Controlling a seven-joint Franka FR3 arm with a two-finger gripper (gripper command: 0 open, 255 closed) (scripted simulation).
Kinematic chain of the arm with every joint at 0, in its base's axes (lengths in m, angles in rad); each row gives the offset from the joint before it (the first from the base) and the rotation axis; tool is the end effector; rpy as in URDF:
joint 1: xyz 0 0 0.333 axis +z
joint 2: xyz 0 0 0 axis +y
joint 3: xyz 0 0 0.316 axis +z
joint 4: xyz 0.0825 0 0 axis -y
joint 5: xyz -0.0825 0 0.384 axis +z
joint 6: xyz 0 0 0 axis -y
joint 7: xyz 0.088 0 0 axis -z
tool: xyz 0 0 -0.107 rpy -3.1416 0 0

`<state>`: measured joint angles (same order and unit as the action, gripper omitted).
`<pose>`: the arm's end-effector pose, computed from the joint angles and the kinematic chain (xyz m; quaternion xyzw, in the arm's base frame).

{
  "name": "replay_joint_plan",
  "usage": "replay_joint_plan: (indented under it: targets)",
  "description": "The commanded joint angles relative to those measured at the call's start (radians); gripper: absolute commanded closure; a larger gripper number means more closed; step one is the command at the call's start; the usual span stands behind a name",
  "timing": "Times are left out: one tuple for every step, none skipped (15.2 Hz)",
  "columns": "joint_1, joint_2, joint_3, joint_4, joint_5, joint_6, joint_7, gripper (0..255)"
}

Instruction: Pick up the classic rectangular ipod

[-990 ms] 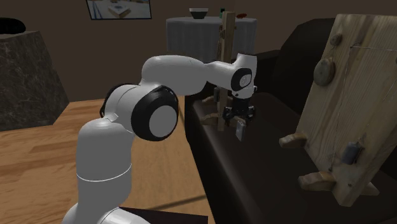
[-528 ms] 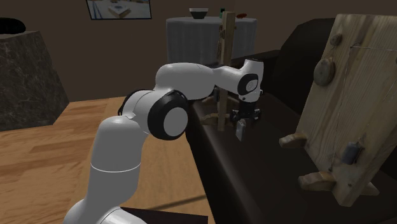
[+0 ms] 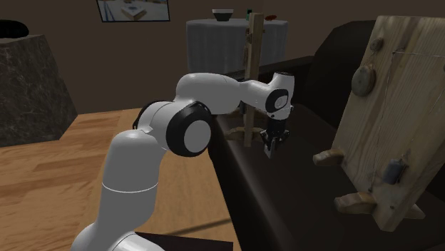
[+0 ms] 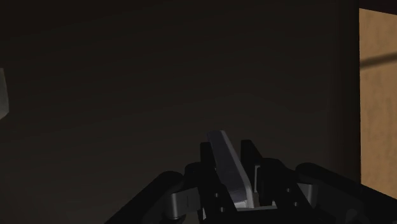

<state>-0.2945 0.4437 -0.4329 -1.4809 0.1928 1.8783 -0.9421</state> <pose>0.5452 -0.4059 0.4381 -0.9954 -0.0960 0.0006 0.0025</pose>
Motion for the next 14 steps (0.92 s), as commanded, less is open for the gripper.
replay_joint_plan:
  targets:
    - [0.0, 0.0, 0.0, -0.001, 0.0, 0.001, 0.0, 255]
    - [0.0, 0.0, 0.0, -0.001, 0.0, 0.001, 0.0, 255]
    - [0.0, 0.0, 0.0, 0.0, 0.0, 0.001, 0.0, 255]
    - [0.0, 0.0, 0.0, 0.0, 0.0, 0.001, 0.0, 255]
    - [0.0, 0.0, 0.0, 0.0, 0.0, 0.001, 0.0, 255]
    - [0.0, 0.0, 0.0, 0.0, 0.0, 0.001, 0.0, 255]
    - [-0.001, 0.001, 0.0, 0.001, 0.0, 0.0, -0.001, 255]
    - [-0.001, -0.002, -0.001, 0.011, -0.001, -0.013, 0.0, 255]
    - [-0.002, -0.004, -0.002, 0.022, -0.002, -0.025, 0.001, 255]
    - [-0.003, -0.005, -0.002, 0.033, -0.003, -0.038, 0.002, 255]
    - [-0.004, -0.007, -0.003, 0.045, -0.004, -0.05, 0.003, 255]
    - [-0.004, -0.008, -0.003, 0.057, -0.005, -0.063, 0.004, 255]
    - [-0.005, -0.009, -0.004, 0.069, -0.006, -0.076, 0.005, 255]
    - [-0.007, -0.009, -0.004, 0.081, -0.007, -0.089, 0.006, 255]
